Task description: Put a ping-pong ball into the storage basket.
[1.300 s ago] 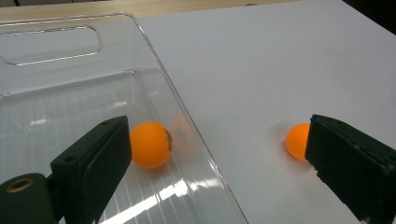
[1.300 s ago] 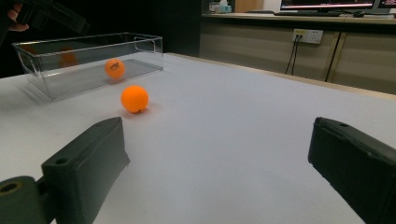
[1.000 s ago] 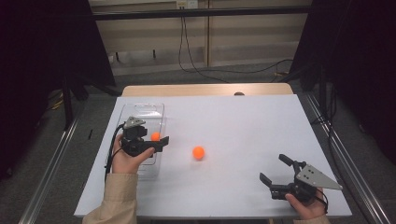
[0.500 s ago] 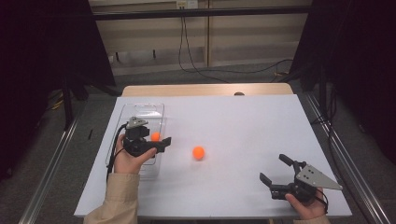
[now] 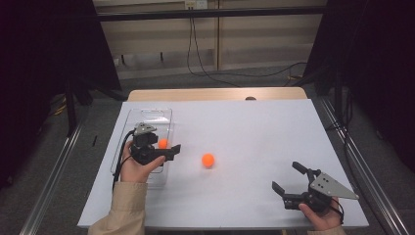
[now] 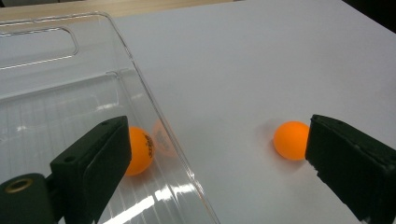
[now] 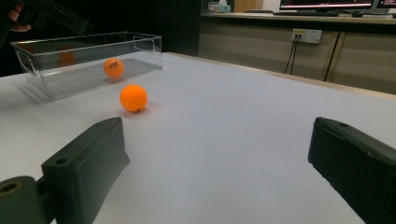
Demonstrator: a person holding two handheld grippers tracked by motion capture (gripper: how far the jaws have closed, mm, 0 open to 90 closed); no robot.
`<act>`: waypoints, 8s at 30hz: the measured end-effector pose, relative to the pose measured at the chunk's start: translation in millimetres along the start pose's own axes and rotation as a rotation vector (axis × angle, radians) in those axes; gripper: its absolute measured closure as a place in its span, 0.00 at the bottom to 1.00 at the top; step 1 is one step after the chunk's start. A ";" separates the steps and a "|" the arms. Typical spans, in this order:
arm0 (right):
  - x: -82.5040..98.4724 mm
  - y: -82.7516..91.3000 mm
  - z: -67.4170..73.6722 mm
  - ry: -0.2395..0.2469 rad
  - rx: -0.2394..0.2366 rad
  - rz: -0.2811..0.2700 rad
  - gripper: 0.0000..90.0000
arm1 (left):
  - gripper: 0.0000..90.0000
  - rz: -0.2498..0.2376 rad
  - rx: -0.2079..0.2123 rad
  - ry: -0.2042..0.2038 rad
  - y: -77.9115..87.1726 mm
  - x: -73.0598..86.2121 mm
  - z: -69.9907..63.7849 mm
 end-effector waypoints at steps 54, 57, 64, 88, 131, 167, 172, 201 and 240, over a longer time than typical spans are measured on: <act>1.5 2.9 -4.2 0.000 0.013 -0.001 0.04 | 0.08 -0.001 0.050 -0.044 -8.1 -6.3 -23.2; 1.4 2.8 -4.1 -0.001 0.013 0.000 0.04 | 0.08 0.001 0.049 -0.049 -8.2 -6.3 -23.1; 1.4 2.7 -4.3 -0.002 0.014 0.000 0.04 | 0.08 0.003 0.053 -0.048 -9.8 -5.8 -24.4; 1.2 -0.1 -4.9 0.000 0.009 0.001 0.04 | 0.08 0.003 0.067 -0.076 -14.8 -4.3 -34.3; 2.6 2.4 -4.3 -0.001 0.012 0.006 0.04 | 0.08 0.010 0.113 -0.092 -23.2 -4.2 -48.9; 1.8 2.5 -2.4 0.003 0.007 0.006 0.04 | 0.07 0.006 0.135 -0.124 -28.2 -1.6 -63.6; 1.4 1.7 -1.5 0.006 0.005 0.007 0.04 | 0.07 0.015 0.143 -0.121 -30.3 -0.1 -66.6; 1.0 1.1 -0.8 0.004 0.003 0.006 0.04 | 0.09 0.024 0.125 -0.131 -45.6 7.4 -77.8; 0.5 -0.8 -0.8 0.007 0.003 0.006 0.04 | 0.09 0.063 0.138 -0.183 -62.4 19.5 -96.1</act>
Point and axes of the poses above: each handheld gripper's, and its own axes: y roughly backward along the jaws, x roughly out of its underside, z roughly to its left, the point moved 3 cm from there along -y, roughly forward along the jaws, and after that the axes turned 9 degrees about -x, right-handed, at the moved point
